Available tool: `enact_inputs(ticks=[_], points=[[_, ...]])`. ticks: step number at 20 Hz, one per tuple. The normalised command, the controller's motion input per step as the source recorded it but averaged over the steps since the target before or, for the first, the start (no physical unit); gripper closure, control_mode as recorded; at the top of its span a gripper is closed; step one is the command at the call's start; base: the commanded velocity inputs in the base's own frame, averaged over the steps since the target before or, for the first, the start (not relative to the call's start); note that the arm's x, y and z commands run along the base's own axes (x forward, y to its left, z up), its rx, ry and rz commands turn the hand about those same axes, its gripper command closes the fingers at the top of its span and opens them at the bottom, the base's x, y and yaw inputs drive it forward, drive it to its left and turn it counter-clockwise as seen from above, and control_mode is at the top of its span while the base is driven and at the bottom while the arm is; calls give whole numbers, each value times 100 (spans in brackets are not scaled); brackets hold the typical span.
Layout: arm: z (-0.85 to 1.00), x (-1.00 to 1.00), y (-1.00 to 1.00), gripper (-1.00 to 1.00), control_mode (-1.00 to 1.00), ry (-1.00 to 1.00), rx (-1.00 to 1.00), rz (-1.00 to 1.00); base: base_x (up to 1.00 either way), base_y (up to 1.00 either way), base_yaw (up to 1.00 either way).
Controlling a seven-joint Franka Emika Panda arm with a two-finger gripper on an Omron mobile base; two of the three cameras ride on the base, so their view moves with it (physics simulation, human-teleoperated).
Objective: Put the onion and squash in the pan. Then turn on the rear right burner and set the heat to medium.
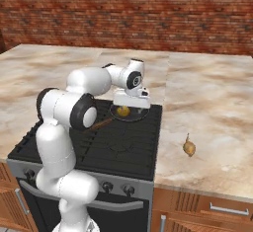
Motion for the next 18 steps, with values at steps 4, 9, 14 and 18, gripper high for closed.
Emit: enact_inputs(ticks=[4, 9, 14, 18], points=[[4, -86, -27, -100, -100, -9, 0, 0, 0, 0, 0], [1, -77, -32, -100, -100, -13, -1, 0, 0, 0, 0], [4, -56, -37, -100, -100, -3, -3, 0, 0, 0, 0], [14, -13, -54, -100, -100, 0, -4, 0, 0, 0, 0]])
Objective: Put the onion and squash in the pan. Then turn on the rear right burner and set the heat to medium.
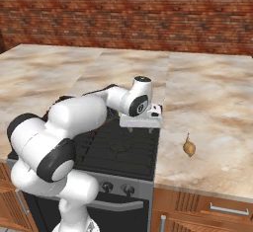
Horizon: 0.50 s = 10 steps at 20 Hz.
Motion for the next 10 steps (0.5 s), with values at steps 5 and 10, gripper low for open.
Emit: enact_inputs(ticks=[5, 10], points=[[5, -1, -58, -100, -100, 1, -4, 0, 0, 0, 0], [0, 0, -66, -100, -100, 1, -4, 0, 0, 0, 0]])
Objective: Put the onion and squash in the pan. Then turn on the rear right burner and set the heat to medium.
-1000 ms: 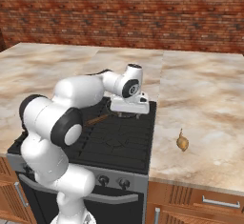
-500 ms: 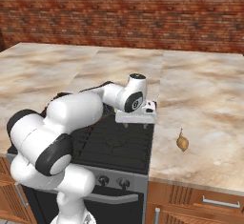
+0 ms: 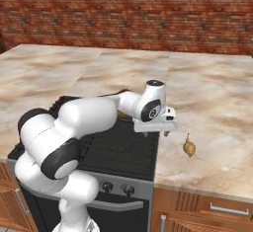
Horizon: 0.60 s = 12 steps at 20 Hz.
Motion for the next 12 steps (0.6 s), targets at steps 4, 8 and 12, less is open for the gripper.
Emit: enact_inputs(ticks=[4, 8, 12], points=[[0, 0, -73, -100, -100, 2, -1, -2, 0, 0, 0], [0, 0, -63, -100, -100, 0, 0, -2, 0, 0, 0], [0, 0, -39, -100, -100, -5, 0, 0, 0, 0, 0]])
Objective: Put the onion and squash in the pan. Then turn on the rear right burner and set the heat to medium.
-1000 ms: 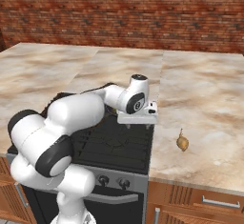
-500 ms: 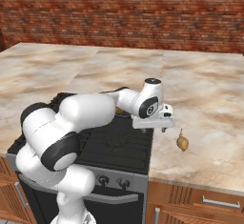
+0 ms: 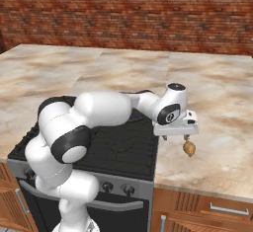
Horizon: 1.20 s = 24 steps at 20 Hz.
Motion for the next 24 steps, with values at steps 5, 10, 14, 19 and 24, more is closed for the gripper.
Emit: enact_inputs(ticks=[5, 10, 14, 19, 24], points=[[0, 0, -25, -100, -100, -13, 0, 0, 0, 0, 0], [-2, 8, -18, -100, -100, -17, 0, 0, 0, 0, 0], [-18, 12, -9, -100, -100, -10, 0, 0, 0, 0, 0], [-22, 22, -6, -100, -100, -2, 0, 0, 0, 0, 0], [-15, 27, -9, -100, -100, 0, 0, 0, 0, 0, 0]])
